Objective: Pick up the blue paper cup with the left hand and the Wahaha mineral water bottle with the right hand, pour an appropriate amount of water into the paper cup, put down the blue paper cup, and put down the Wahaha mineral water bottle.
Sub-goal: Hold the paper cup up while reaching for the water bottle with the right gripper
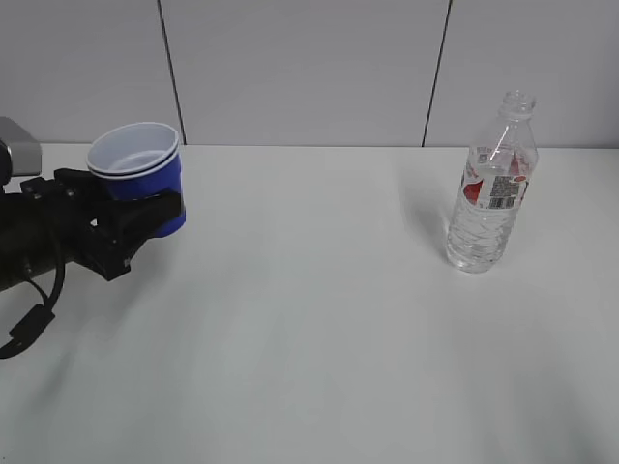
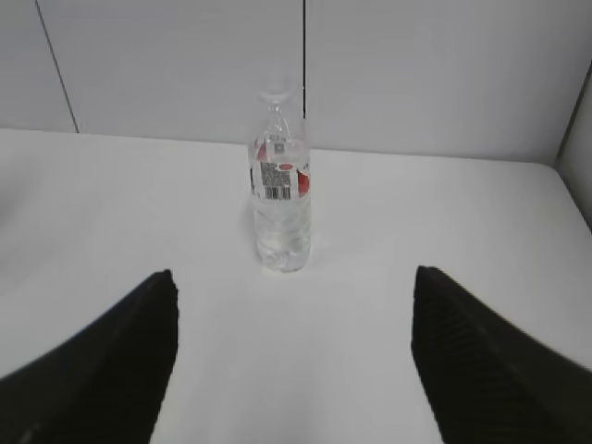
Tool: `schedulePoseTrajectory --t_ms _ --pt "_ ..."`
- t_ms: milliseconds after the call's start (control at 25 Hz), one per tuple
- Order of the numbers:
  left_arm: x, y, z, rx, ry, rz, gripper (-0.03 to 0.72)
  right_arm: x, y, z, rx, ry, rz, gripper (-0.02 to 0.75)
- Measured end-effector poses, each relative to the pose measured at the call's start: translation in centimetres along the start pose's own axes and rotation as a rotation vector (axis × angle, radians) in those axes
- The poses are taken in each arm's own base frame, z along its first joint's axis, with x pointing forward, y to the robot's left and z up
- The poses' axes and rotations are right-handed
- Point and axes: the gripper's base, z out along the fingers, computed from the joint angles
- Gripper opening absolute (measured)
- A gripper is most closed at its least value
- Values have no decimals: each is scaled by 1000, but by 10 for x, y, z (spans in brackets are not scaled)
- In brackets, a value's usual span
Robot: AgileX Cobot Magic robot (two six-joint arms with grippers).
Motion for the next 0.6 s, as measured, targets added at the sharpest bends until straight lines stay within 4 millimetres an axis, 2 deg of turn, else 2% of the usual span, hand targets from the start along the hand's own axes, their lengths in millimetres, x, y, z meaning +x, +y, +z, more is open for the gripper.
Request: schedulePoseTrajectory --t_ms 360,480,600 --pt "-16 -3 -6 0 -47 -6 445 1 9 8 -101 -55 96 587" --pt "-16 -3 -6 0 -47 -8 445 -11 9 12 -113 -158 83 587" --pt "-16 -3 -6 0 -47 -10 445 -28 6 28 -110 -224 72 587"
